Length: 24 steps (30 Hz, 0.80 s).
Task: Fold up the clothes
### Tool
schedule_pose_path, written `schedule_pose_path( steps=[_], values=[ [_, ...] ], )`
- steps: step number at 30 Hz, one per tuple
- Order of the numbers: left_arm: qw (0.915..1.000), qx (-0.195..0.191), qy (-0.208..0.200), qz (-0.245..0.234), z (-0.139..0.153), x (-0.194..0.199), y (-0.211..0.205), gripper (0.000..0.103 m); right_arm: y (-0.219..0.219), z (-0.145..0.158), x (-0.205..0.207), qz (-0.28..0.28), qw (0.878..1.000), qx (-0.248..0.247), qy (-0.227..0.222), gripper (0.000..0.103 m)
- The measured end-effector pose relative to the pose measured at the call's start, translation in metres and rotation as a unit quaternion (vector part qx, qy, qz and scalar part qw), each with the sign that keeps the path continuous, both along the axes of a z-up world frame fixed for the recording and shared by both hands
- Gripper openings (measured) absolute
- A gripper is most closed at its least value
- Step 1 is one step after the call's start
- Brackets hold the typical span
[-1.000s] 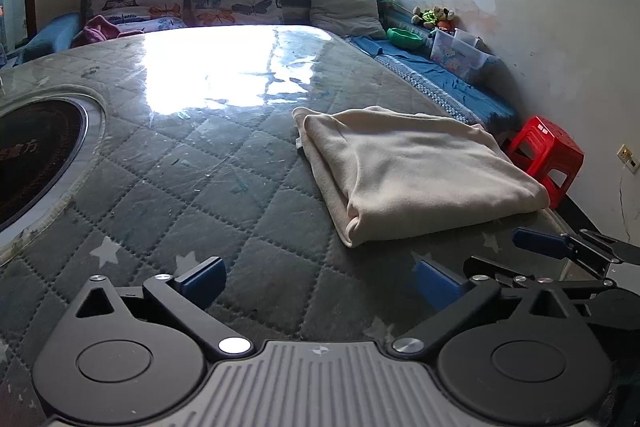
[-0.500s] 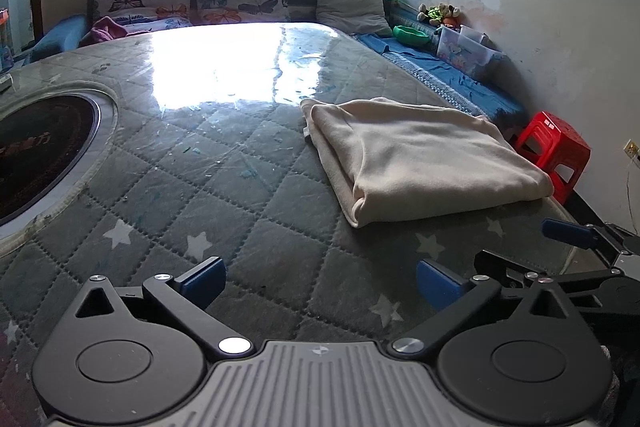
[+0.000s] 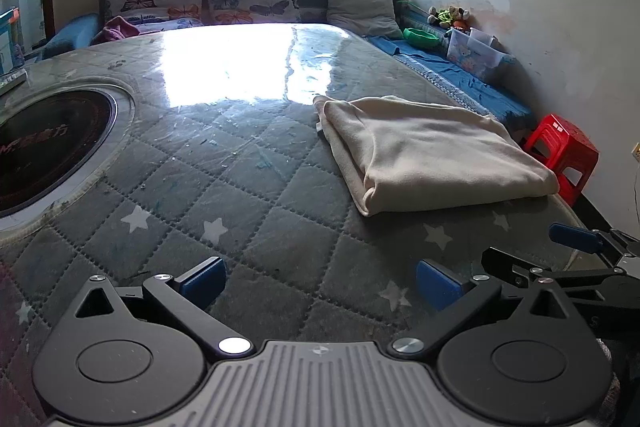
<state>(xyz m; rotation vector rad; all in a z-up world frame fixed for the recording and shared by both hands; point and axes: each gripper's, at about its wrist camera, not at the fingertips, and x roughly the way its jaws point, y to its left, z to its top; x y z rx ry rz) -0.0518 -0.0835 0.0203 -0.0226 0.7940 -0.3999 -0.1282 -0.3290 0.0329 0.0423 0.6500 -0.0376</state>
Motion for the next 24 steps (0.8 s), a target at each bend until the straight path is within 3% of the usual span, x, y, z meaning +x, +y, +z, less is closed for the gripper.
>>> schedule_pose_path(
  steps=[24],
  values=[
    [0.9999, 0.008, -0.008, 0.006, 0.0003, -0.0105, -0.0022, 0.103, 0.0057, 0.0013, -0.0060, -0.009, 1.000, -0.007, -0.002, 0.103]
  ],
)
